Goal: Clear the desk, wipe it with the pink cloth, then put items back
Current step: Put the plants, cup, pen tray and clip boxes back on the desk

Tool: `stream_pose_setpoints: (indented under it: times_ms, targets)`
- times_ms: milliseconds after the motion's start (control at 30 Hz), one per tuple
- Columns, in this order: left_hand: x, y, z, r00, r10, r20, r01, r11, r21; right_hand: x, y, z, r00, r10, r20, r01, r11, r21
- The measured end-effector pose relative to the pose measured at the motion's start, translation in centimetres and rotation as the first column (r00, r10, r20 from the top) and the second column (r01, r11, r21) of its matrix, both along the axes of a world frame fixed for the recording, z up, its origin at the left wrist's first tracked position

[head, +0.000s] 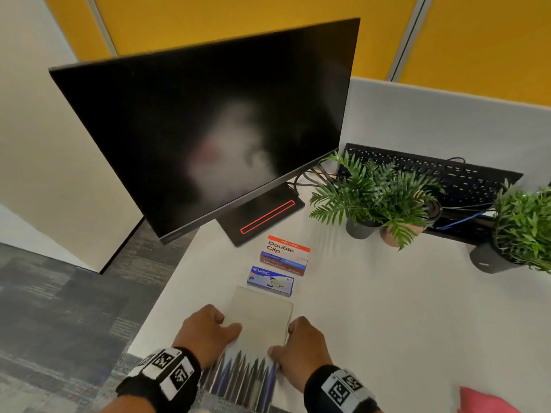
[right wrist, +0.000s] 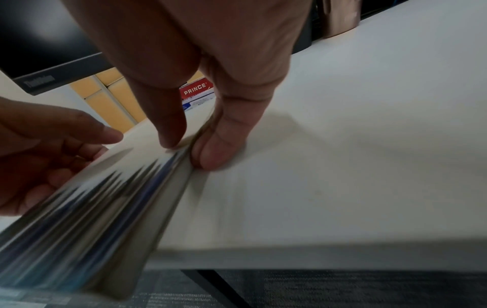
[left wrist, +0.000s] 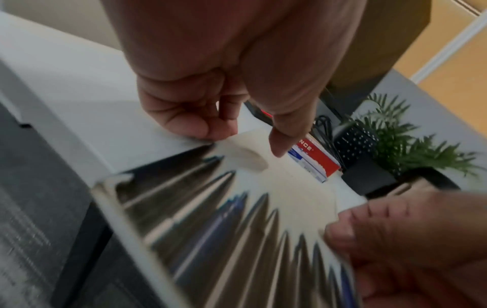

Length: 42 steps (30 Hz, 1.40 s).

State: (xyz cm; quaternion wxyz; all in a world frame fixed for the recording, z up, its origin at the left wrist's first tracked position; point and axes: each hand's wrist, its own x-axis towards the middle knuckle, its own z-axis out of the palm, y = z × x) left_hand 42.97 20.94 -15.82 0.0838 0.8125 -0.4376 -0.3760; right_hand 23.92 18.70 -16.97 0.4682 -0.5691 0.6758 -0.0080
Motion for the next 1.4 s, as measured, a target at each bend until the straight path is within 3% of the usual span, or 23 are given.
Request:
stream_pose_setpoints:
  times_ms: [167,267,333,433,500,567,633,700,800,900,1067,1133,1200,1267,1400]
  targets:
    - [-0.9,1.0,0.4,0.974,-0.088,-0.208,0.087,0.996,-0.012,-1.3,1.0,0.4,0.999,-0.006,0.036,0.005,1.000,0.007]
    - [-2.6,0.7,2.4,0.921,-0.103,-0.376,0.086,0.994,-0.061,-2.8,1.5,1.0,0.991,-0.098,0.094,0.097,0.995,0.009]
    - [-4.6,-0.3,4.3,0.868,-0.114,-0.483,0.092,0.993,-0.070,-5.0,1.4,1.7,0.974,-0.177,0.141,0.179,0.984,-0.004]
    - [-8.4,-2.3,6.3,0.723,-0.074,-0.687,0.066,0.997,-0.038,-9.7,0.7,3.4,0.938,-0.262,0.229,0.278,0.960,-0.040]
    - [-11.6,-4.0,6.9,0.637,-0.039,-0.770,0.061,0.998,-0.001,-13.4,0.3,4.4,0.863,-0.360,0.354,0.387,0.922,-0.005]
    - [-15.0,-5.7,7.0,0.585,-0.007,-0.811,0.047,0.999,0.026,-16.8,-0.3,4.8,0.735,-0.466,0.493,0.470,0.874,0.126]
    - [-19.1,-7.5,6.6,0.563,0.009,-0.827,0.045,0.998,0.042,-20.5,-1.0,5.0,0.593,-0.539,0.599,0.504,0.828,0.246]
    - [-22.8,-8.9,6.3,0.562,0.005,-0.827,0.070,0.996,0.054,-23.8,-1.8,4.8,0.553,-0.545,0.629,0.540,0.810,0.227]
    - [-28.1,-10.8,5.5,0.601,-0.003,-0.799,0.125,0.988,0.090,-28.6,-3.9,3.3,0.587,-0.581,0.563,0.649,0.754,0.102]
    - [-31.8,-12.7,3.9,0.684,-0.003,-0.730,0.133,0.984,0.120,-32.1,-6.9,1.6,0.603,-0.619,0.503,0.705,0.709,0.027]
    - [-35.1,-15.9,2.0,0.758,-0.011,-0.653,0.071,0.995,0.066,-35.0,-12.1,0.4,0.726,-0.574,0.378,0.641,0.764,-0.070]
    - [-35.7,-17.1,0.9,0.855,-0.083,-0.512,0.106,0.994,0.016,-35.6,-13.7,0.5,0.812,-0.523,0.258,0.566,0.814,-0.133]
    - [-36.1,-17.3,0.5,0.938,-0.293,-0.186,0.293,0.956,-0.030,-36.2,-14.2,0.8,0.909,-0.416,0.022,0.411,0.889,-0.201]
    - [-36.5,-16.7,0.3,0.888,-0.459,0.041,0.460,0.888,-0.019,-36.4,-13.5,0.7,0.955,-0.272,-0.117,0.237,0.939,-0.248]
    - [-37.0,-15.7,-0.9,0.774,-0.611,0.167,0.618,0.786,0.009,-36.5,-11.9,-0.8,0.980,-0.037,-0.198,-0.021,0.958,-0.285]
